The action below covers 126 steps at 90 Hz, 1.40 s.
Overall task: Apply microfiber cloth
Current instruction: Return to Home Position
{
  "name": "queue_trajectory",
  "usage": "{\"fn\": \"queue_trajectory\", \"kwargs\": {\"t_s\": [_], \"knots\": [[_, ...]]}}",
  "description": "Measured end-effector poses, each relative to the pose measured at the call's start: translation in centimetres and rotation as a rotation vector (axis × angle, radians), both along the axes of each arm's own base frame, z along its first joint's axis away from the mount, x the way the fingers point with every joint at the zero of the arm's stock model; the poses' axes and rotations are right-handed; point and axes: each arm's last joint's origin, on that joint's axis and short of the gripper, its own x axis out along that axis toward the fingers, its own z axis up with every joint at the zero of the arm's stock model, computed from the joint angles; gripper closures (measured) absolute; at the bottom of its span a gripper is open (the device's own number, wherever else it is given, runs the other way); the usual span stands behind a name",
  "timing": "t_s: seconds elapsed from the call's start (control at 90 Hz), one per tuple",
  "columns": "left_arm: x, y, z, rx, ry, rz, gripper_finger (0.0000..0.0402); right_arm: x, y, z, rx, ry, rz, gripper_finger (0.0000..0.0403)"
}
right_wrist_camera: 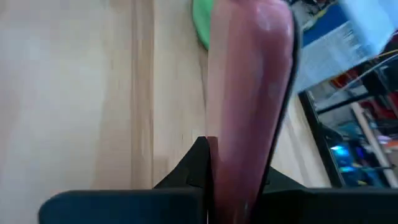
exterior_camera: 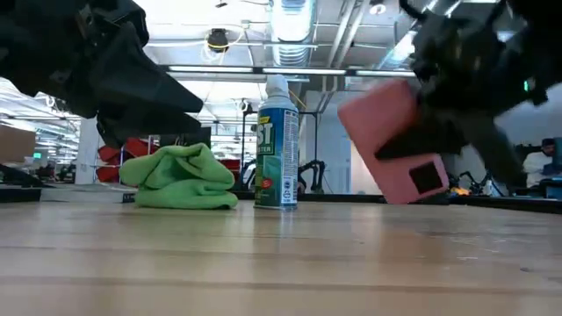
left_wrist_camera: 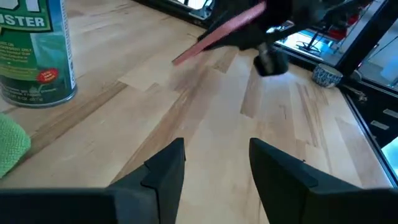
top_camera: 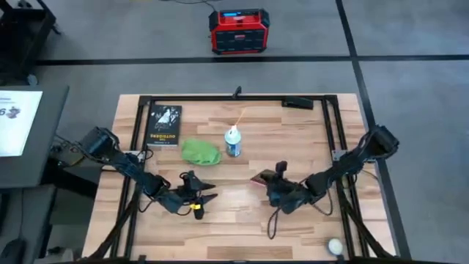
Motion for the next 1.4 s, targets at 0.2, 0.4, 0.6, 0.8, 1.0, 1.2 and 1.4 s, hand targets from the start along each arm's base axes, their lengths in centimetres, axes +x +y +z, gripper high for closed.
{"fn": "queue_trajectory", "kwargs": {"t_s": [0.2,0.4,0.6,0.8,1.0,1.2,1.4], "knots": [[0.0,0.0,0.0,0.002,-0.001,0.004,0.0244,0.0,-0.5,-1.7,-0.068,0.076,-0.039,0.0389],[0.0,0.0,0.0,0.002,-0.001,0.005,0.0244,-0.6,-1.6,-1.7,-0.026,0.122,-0.107,0.0358],[0.0,0.0,0.0,0.003,0.0,0.005,0.0244,-1.5,-3.0,-1.6,0.086,0.229,-0.163,0.0325],[0.0,0.0,0.0,0.004,0.001,0.005,0.0244,-1.8,-3.1,-0.9,0.136,0.247,-0.159,0.0297],[0.0,0.0,0.0,0.006,0.004,0.006,0.0244,-2.7,-3.4,-0.5,0.205,0.338,-0.162,0.0274],[0.0,0.0,-0.1,0.009,0.006,0.006,0.0244,-3.7,-2.9,0.8,0.309,0.337,-0.167,0.0265],[0.0,0.1,-0.1,0.013,0.006,0.012,0.0244,-4.6,-2.3,3.0,0.426,0.248,-0.151,0.0271]]}}
